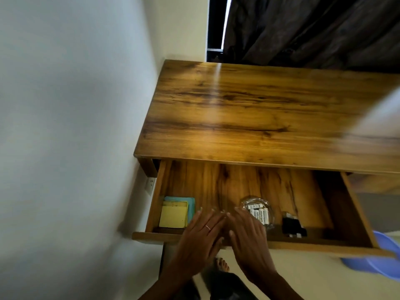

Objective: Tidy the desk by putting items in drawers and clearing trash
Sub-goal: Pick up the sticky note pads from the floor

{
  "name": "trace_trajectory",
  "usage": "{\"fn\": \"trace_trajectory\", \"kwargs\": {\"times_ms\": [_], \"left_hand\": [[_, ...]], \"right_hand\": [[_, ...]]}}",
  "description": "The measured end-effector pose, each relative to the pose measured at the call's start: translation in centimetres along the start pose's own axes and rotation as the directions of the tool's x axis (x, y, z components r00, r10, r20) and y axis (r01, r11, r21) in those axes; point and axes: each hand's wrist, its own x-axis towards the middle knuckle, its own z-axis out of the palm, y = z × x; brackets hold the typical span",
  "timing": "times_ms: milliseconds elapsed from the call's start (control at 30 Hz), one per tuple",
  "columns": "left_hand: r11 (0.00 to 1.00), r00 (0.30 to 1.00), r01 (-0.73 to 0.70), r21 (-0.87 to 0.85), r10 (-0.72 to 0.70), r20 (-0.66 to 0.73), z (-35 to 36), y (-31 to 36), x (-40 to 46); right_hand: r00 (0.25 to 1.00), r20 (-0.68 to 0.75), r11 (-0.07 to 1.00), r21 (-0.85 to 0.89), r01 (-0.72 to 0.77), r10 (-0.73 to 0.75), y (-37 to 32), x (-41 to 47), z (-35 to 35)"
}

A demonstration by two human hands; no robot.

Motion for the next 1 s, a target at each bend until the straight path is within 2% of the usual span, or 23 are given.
{"fn": "trace_trajectory", "kwargs": {"times_ms": [67, 167, 300, 467, 833, 1000], "left_hand": [[0.998, 0.998, -0.059, -0.011, 0.059, 0.008, 0.3, 0.7, 0.3], [0.993, 0.993, -0.098, 0.068, 0.093, 0.079, 0.6, 1.5, 0.3], [0.997, 0.998, -0.034, 0.065, 0.03, 0.06, 0.8, 1.8, 0.2], [0.995, 0.99, 0.043, 0.085, -0.053, 0.129, 0.8, 1.7, 1.1], [0.987, 0.986, 0.085, 0.135, -0.103, 0.132, 0.5, -0.9, 6.1], [0.971, 0.982, 0.118, 0.21, -0.146, 0.121, 0.5, -2.4, 9.1]], "right_hand": [[0.998, -0.059, 0.999, -0.038, -0.01, 0.008, 0.6, -1.6, 0.0], [0.995, -0.102, 0.992, -0.125, -0.027, 0.015, 1.6, -3.4, 1.0], [0.993, -0.11, 0.972, -0.228, -0.056, 0.031, 2.7, -4.1, 2.3], [0.995, -0.09, 0.938, -0.347, 0.002, -0.036, 3.3, -3.7, 2.9], [0.984, -0.176, 0.934, -0.356, -0.03, -0.035, 4.0, 2.0, 2.5], [0.972, -0.216, 0.923, -0.385, 0.0, -0.09, 4.9, 5.6, 1.7]]}}
